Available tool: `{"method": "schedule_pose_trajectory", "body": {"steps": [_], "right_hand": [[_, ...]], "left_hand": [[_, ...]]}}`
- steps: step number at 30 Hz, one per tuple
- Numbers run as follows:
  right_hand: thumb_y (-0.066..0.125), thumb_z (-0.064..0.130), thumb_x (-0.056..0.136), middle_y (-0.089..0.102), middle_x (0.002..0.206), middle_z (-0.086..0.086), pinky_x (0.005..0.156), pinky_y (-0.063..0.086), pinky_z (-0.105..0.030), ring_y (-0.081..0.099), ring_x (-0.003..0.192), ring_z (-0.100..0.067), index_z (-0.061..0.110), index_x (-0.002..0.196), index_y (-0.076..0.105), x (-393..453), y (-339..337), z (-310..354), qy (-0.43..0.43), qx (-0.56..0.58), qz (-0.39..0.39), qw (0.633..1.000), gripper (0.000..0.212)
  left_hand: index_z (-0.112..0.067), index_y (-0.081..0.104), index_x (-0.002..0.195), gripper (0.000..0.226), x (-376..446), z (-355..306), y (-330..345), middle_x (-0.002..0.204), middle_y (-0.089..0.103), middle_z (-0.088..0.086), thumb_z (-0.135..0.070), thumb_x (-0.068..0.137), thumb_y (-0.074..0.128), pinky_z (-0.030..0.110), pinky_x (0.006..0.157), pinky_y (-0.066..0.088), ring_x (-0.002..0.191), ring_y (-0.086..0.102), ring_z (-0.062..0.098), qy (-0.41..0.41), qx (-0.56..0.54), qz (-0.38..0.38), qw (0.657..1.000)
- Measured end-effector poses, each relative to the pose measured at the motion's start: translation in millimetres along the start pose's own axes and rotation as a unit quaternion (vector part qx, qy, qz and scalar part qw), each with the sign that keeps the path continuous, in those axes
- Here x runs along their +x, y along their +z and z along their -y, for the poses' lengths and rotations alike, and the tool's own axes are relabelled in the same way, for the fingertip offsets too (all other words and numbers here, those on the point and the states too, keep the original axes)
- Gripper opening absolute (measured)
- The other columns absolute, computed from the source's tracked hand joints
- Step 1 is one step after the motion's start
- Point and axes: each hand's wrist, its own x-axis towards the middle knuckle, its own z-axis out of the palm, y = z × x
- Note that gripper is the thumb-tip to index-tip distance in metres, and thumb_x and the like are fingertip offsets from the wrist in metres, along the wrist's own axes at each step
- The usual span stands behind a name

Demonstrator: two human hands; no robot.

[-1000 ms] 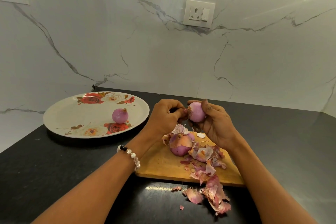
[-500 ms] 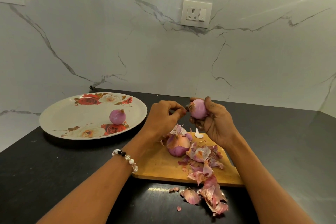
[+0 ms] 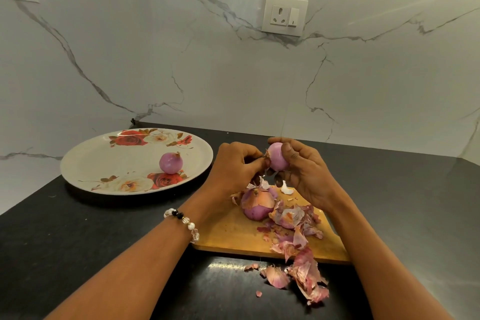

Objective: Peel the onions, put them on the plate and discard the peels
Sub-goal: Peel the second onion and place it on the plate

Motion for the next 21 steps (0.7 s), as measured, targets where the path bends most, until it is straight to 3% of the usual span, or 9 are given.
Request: {"method": "schedule_pose_trajectory", "body": {"steps": [3,7,13,17,21], "right_hand": [[0.053,0.033,0.090,0.059,0.112,-0.019,0.059,0.058,-0.025,0.068,0.084,-0.023,0.007,0.117,0.063,-0.2,-2.8,0.6,-0.002,0.004,0.015,1.000,0.038],[0.071,0.063,0.077,0.063,0.111,-0.015,0.067,0.060,-0.028,0.067,0.088,-0.024,0.019,0.115,0.068,0.3,-4.7,-3.6,-0.022,-0.070,0.027,0.997,0.059],[0.052,0.034,0.091,0.060,0.108,-0.020,0.055,0.053,-0.023,0.062,0.078,-0.029,0.008,0.120,0.061,1.5,-10.5,-4.4,-0.032,-0.100,-0.024,0.994,0.040],[0.049,0.032,0.091,0.062,0.106,-0.017,0.057,0.055,-0.023,0.065,0.077,-0.025,0.010,0.117,0.063,1.3,-6.9,-3.6,-0.020,-0.083,-0.018,0.996,0.036],[0.050,0.032,0.092,0.060,0.112,-0.021,0.062,0.057,-0.025,0.064,0.083,-0.028,0.013,0.116,0.064,0.2,-5.9,-4.3,-0.017,-0.097,-0.002,0.995,0.034]], "left_hand": [[-0.008,0.076,0.081,0.014,2.4,0.7,-2.8,0.064,0.069,0.000,-0.018,0.087,0.067,0.026,0.055,0.056,0.055,0.063,0.012,0.047,0.026,-0.011,0.998],[-0.010,0.070,0.070,0.023,2.2,3.9,0.8,0.058,0.063,0.000,-0.024,0.083,0.057,0.026,0.049,0.047,0.050,0.049,0.010,0.120,0.124,-0.023,0.985],[-0.010,0.070,0.085,0.019,4.8,1.9,-1.5,0.073,0.069,0.001,-0.023,0.092,0.058,0.027,0.058,0.051,0.063,0.060,0.013,0.099,0.144,-0.013,0.985],[-0.012,0.071,0.097,0.027,7.2,8.5,-6.9,0.086,0.071,0.002,-0.033,0.095,0.054,0.033,0.068,0.055,0.076,0.063,0.017,0.047,0.190,0.003,0.981],[-0.012,0.071,0.105,0.025,8.9,6.1,-3.2,0.097,0.072,0.003,-0.030,0.087,0.067,0.024,0.077,0.052,0.081,0.062,0.010,0.048,0.121,0.002,0.992]]}}
